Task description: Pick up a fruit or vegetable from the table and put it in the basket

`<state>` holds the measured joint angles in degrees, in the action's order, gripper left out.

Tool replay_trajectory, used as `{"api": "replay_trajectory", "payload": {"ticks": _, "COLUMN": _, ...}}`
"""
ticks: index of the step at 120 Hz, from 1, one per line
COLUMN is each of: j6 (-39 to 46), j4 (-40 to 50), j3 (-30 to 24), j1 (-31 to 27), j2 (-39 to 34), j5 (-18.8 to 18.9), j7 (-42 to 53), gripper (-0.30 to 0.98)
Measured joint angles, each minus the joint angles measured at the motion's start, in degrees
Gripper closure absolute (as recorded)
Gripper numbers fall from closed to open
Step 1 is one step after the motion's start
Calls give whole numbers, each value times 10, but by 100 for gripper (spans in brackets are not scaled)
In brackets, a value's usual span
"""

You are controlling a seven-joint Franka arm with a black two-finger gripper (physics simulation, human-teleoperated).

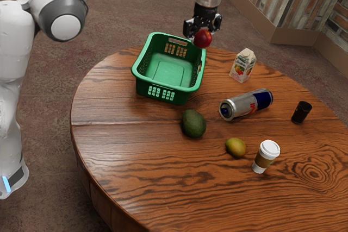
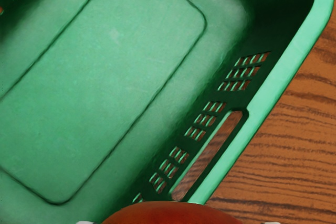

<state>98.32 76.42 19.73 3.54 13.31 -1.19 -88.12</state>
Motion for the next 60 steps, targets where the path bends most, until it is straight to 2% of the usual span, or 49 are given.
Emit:
{"api": "replay_trajectory", "payload": {"ticks": 19, "j6": -12, "j4": 9, "j3": -1, "j1": -25, "j2": 4, "j5": -2, "j7": 0, "gripper": 37}}
{"api": "replay_trajectory", "payload": {"ticks": 38, "j6": -16, "j4": 12, "j3": -1, "j1": -31, "j2": 4, "j5": -7, "j7": 3, "gripper": 13}}
{"api": "replay_trajectory", "payload": {"ticks": 60, "j6": -23, "j4": 18, "j3": -1, "j1": -33, "j2": 5, "j5": -6, "j7": 6, "gripper": 4}}
